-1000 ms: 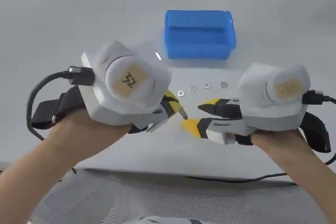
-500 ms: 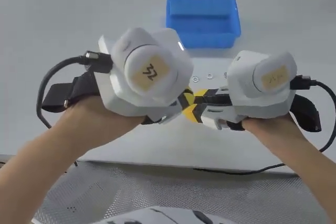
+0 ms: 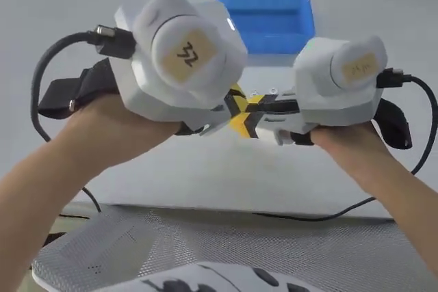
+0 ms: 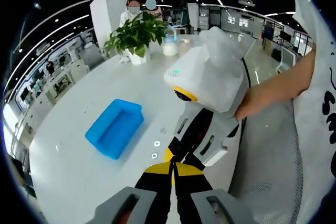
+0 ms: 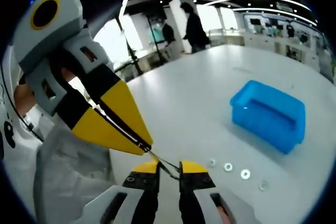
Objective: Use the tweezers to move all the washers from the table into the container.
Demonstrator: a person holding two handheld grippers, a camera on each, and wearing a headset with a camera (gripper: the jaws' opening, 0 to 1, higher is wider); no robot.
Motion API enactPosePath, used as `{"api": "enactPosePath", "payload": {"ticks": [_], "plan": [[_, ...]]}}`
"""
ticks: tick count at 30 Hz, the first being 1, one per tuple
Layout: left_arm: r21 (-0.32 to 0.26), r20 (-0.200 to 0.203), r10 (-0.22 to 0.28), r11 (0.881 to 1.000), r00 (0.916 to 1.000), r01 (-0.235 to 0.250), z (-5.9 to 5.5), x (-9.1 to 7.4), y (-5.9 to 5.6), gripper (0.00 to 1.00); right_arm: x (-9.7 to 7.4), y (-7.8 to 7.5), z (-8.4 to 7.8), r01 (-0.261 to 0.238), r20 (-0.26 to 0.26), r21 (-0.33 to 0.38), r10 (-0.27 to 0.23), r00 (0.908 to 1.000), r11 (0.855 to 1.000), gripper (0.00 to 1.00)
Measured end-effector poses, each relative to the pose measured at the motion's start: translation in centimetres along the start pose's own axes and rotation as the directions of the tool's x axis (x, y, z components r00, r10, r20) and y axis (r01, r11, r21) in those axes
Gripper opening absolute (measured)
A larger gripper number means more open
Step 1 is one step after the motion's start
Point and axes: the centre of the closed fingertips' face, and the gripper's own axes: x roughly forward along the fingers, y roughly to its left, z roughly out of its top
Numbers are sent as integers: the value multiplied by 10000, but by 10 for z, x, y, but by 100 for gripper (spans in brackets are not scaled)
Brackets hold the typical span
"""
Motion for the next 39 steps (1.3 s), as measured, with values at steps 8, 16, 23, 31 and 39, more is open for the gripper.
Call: {"api": "enactPosePath", "payload": {"ticks": [8, 16, 23, 31, 39], "plan": [[-45, -65, -29, 10000, 10000, 28, -3, 3, 2, 0, 4, -3, -3, -30, -104, -29, 30, 9999, 10000, 10], [-9, -138, 11, 10000, 9999, -12, -6, 7, 5, 0, 9, -6, -4, -4, -163, -12, 4, 9999, 10000, 10], [-161, -120, -47, 9999, 9999, 45, -6, 7, 6, 0, 8, -7, -4, -135, -147, 201, 138, 9998, 9997, 10], [-172, -47, -110, 9998, 9999, 109, -4, 8, 9, 0, 8, -9, -4, 206, -378, -484, -224, 9990, 9986, 7], [177, 58, -267, 9995, 9996, 266, 2, 3, 9, 0, 1, -8, 3, 373, -401, -959, -413, 9983, 9947, 7]]}}
